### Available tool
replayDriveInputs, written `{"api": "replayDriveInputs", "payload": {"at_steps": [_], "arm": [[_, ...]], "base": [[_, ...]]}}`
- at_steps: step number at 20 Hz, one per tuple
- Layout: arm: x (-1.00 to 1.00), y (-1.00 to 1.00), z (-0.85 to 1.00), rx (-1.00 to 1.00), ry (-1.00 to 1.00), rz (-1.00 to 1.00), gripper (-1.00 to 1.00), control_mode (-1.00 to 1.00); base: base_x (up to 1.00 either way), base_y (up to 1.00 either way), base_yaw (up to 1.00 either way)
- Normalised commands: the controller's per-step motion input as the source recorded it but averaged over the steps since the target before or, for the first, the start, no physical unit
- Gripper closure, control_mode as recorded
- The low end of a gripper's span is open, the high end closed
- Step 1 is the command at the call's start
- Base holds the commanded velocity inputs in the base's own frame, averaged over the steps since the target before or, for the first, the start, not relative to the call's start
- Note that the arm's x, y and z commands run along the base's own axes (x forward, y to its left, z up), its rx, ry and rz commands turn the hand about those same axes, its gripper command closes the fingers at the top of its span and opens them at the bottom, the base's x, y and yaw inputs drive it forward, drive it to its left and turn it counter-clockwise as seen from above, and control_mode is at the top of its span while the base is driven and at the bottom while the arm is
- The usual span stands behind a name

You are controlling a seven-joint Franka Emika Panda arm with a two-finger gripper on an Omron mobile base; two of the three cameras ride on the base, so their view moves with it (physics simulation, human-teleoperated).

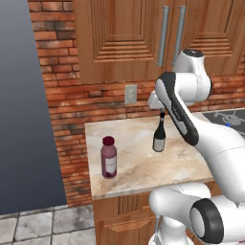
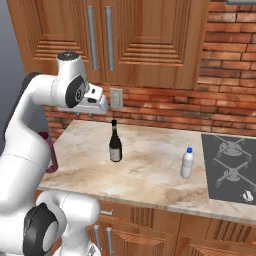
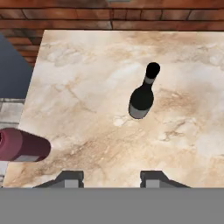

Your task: Place the drinks on the dining counter in a tight cluster.

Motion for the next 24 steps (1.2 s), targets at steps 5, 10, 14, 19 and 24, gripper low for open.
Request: {"api": "replayDriveInputs", "payload": {"at_steps": [5,10,14,19,24], "arm": [[-0.17,-0.02,-0.02,0.0,-0.03,0.0,-1.0,-1.0],[-0.35,-0.14,-0.05,0.01,-0.25,0.07,-1.0,-1.0],[-0.31,-0.34,-0.08,0.12,-0.26,0.21,-1.0,-1.0],[-0.24,-0.52,-0.11,0.24,-0.28,0.28,-1.0,-1.0],[-0.13,-0.39,-0.2,0.16,-0.19,0.24,-1.0,-1.0]], "base": [[0.0,0.0,0.0],[0.0,0.0,0.0],[0.0,0.0,0.0],[0.0,0.0,0.0],[0.0,0.0,0.0]]}}
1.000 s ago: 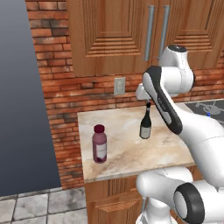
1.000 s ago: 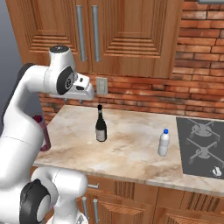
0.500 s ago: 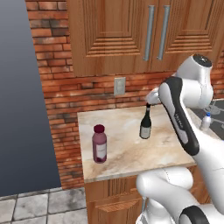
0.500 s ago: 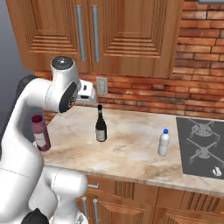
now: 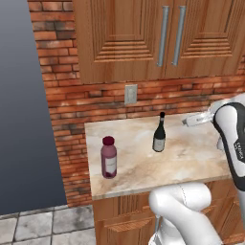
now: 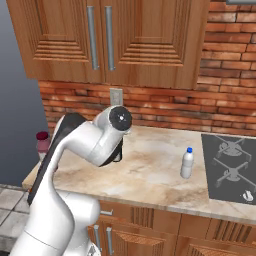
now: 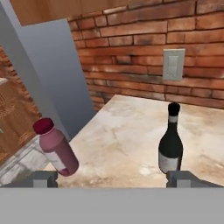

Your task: Place the drinks on the dining counter in a tight cluster.

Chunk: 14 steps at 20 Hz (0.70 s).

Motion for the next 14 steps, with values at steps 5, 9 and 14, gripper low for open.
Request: {"api": "replayDriveInputs", "payload": {"at_steps": [5,9,14], "arm": [[0.04,-0.14,-0.29,0.02,-0.13,0.13,-1.0,-1.0],[0.19,-0.13,-0.29,0.0,-0.09,0.16,-1.0,-1.0],[0.32,-0.07,-0.26,0.0,-0.02,0.15,-1.0,-1.0]], "base": [[0.0,0.0,0.0],[0.0,0.0,0.0],[0.0,0.0,0.0]]}}
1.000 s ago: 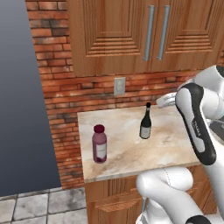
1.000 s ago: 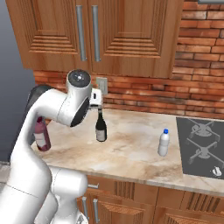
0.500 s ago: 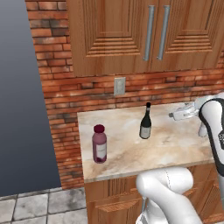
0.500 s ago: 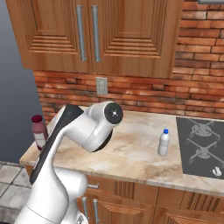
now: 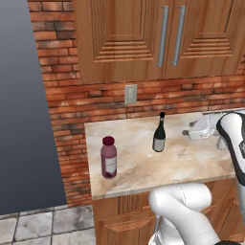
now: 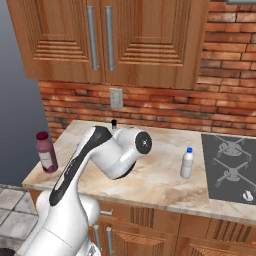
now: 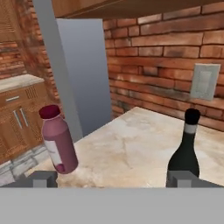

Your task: Place the drinks on the dining counter in a tight cluster.

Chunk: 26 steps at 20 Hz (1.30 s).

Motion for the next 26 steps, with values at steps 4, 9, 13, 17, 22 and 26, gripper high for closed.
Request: {"api": "replayDriveInputs", "payload": {"at_steps": [4,9,13,17,22,26], "arm": [[0.32,-0.08,-0.17,0.02,-0.07,0.17,-1.0,-1.0],[0.34,-0.01,-0.15,0.01,-0.08,0.11,-1.0,-1.0],[0.43,0.0,-0.12,0.05,-0.06,0.06,-1.0,-1.0],[0.42,0.0,-0.08,0.08,-0.03,0.04,-1.0,-1.0],[0.38,0.0,-0.11,0.07,0.0,0.01,-1.0,-1.0],[0.39,0.0,-0.15,0.04,0.0,0.0,-1.0,-1.0]], "base": [[0.0,0.0,0.0],[0.0,0.0,0.0],[0.0,0.0,0.0],[0.0,0.0,0.0],[0.0,0.0,0.0],[0.0,0.0,0.0]]}}
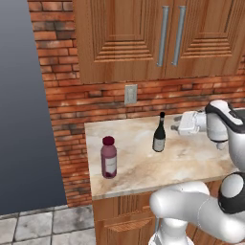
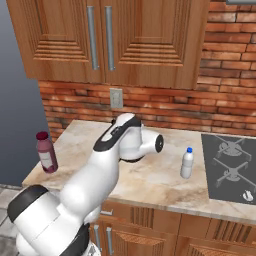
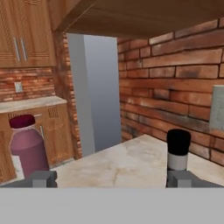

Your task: Place the drinks on the dining counter in a tight cluster.

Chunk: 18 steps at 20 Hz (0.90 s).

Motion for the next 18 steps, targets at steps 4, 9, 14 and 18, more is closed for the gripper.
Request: {"api": "replayDriveInputs", "payload": {"at_steps": [4,9,14,18], "arm": [[0.37,0.0,-0.18,0.01,0.0,0.0,-1.0,-1.0],[0.32,0.0,-0.14,0.0,0.0,0.02,-1.0,-1.0],[0.31,0.0,-0.09,0.0,0.0,0.05,-1.0,-1.0],[0.29,0.0,-0.14,0.01,0.0,0.06,-1.0,-1.0]], "base": [[0.0,0.0,0.0],[0.0,0.0,0.0],[0.0,0.0,0.0],[0.0,0.0,0.0]]}}
